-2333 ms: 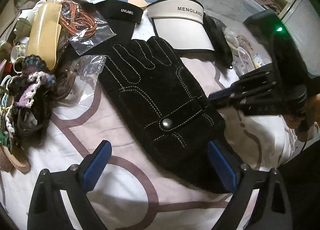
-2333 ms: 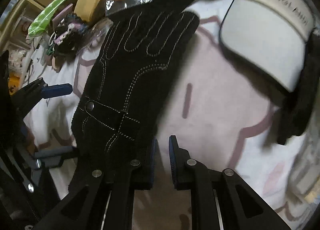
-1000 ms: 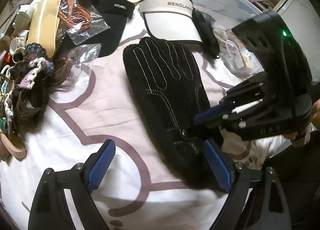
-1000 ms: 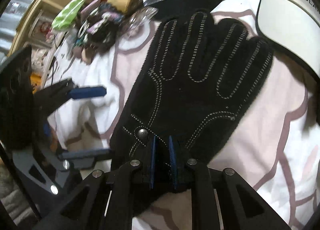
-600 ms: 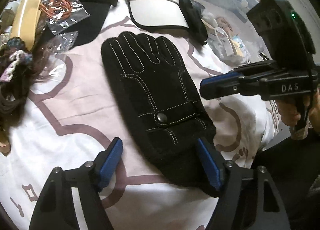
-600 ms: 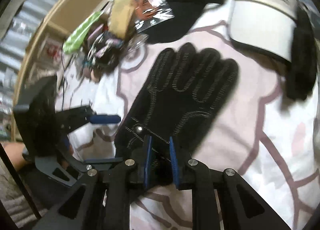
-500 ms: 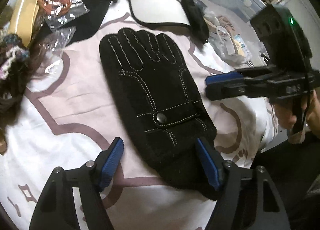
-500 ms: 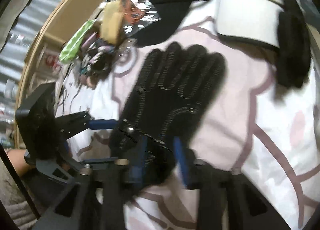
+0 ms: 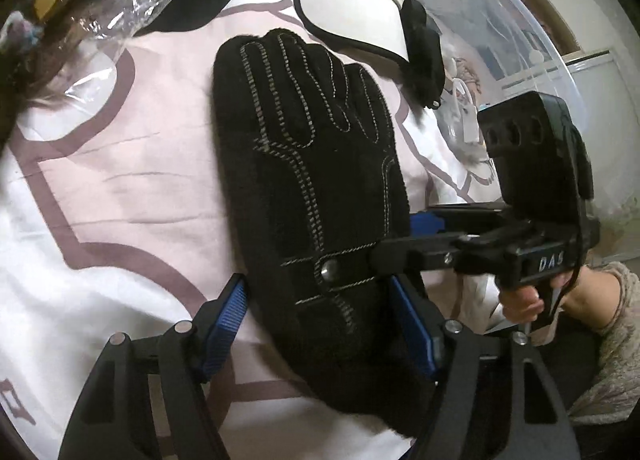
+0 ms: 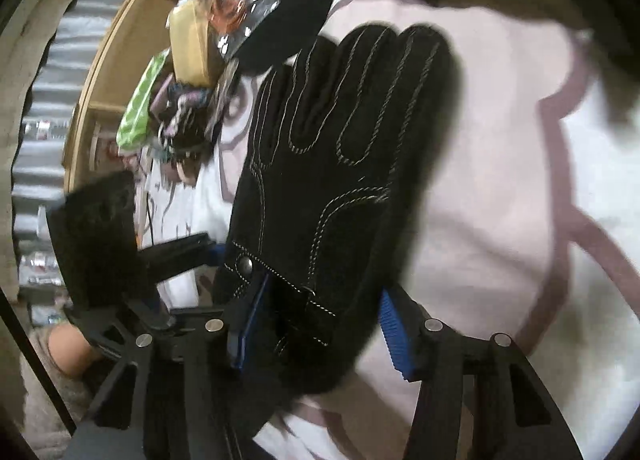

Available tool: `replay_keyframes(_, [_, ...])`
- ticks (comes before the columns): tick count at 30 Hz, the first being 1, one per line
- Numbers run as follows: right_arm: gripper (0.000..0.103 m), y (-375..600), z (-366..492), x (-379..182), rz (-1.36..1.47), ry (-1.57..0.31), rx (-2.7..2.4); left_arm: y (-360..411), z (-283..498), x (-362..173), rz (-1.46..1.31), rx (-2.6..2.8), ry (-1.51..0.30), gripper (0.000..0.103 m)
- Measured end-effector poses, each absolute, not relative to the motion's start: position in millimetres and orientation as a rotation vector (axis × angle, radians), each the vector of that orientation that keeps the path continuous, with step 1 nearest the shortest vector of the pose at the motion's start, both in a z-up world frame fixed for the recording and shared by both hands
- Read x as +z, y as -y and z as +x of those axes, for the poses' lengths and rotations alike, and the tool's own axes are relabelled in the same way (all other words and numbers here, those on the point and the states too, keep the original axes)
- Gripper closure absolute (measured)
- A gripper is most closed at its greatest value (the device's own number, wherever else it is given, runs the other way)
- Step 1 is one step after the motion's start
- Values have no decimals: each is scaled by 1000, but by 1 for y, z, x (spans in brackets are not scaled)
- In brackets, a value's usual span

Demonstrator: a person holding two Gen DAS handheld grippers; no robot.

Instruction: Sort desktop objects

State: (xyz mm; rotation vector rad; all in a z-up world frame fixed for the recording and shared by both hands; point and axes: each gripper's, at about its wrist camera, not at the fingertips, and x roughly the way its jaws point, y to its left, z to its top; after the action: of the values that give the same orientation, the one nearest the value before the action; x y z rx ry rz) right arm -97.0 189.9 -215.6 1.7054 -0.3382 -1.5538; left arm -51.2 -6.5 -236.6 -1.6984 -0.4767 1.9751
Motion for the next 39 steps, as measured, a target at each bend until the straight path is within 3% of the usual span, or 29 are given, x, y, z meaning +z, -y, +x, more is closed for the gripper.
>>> replay_keyframes(3, [65,-184,-98,-211,1689,330,-1558,4,-52,-230,-1677,1999,408,53])
replay_keyframes(6, [71,-178,-94,-196,1633,207,-1628,3,-49,-216,-1628,2054,331,68])
replay_keyframes(8, [74,-177,-93,-182,1580,137,-1688,5,-49,-200,-1572,2105,299,70])
replay_keyframes(22, [76,-179,-91,-59,1233,1,-1988,14,-44,-88,-1254,2375,203,71])
replay_keyframes(39, [76,-233,-85,68,933,-60,-2304,-79,-81,25,-899,2443,39,71])
